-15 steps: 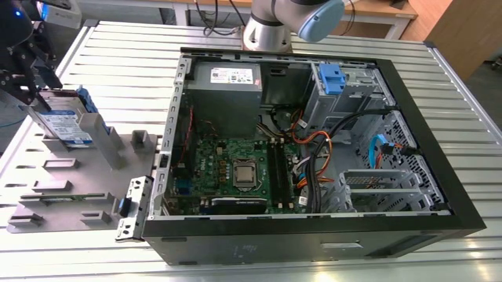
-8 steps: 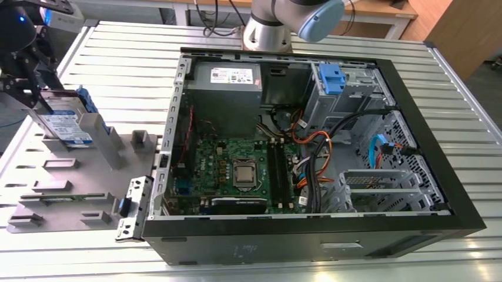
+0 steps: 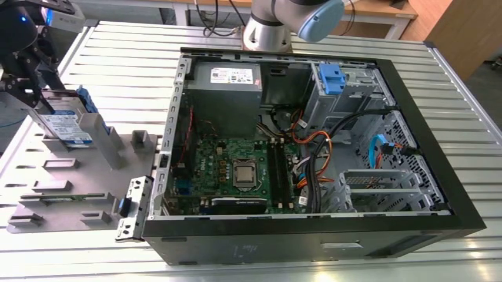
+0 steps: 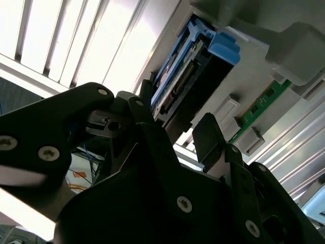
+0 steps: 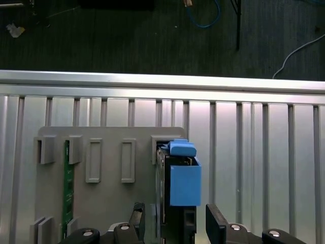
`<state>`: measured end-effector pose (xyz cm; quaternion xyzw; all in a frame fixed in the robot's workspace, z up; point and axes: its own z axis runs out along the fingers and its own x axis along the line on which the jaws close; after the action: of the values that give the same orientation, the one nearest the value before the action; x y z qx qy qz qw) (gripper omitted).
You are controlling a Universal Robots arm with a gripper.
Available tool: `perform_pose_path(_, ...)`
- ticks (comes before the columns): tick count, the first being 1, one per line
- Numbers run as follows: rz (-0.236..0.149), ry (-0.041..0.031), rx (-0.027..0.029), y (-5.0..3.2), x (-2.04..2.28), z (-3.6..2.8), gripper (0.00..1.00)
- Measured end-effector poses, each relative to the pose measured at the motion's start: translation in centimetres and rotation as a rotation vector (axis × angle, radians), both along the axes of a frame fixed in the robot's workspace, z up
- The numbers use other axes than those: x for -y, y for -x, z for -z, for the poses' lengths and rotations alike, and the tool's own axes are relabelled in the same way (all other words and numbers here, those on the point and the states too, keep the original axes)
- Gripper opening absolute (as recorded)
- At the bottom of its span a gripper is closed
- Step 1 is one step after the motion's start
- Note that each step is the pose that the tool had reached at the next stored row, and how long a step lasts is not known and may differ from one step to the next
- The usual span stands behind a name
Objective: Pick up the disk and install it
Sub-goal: 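Pick up the disk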
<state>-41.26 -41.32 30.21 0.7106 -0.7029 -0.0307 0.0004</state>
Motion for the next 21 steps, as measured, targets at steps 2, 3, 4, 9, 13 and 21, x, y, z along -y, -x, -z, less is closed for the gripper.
perform_pose_path(2,0.000,0.0001,-0.0001,0.00,0.00,0.00,0.59)
perform_pose_path(3,0.000,0.0001,-0.0001,0.00,0.00,-0.01,0.59)
perform_pose_path(4,0.000,0.0001,-0.0002,0.00,-0.01,-0.01,0.59)
perform_pose_path(9,0.000,0.0001,-0.0001,0.00,-0.02,-0.01,0.51)
perform_pose_path(13,0.000,0.0001,-0.0001,0.00,-0.02,-0.01,0.49)
perform_pose_path(21,0.000,0.0002,-0.0002,0.00,-0.03,-0.01,0.42)
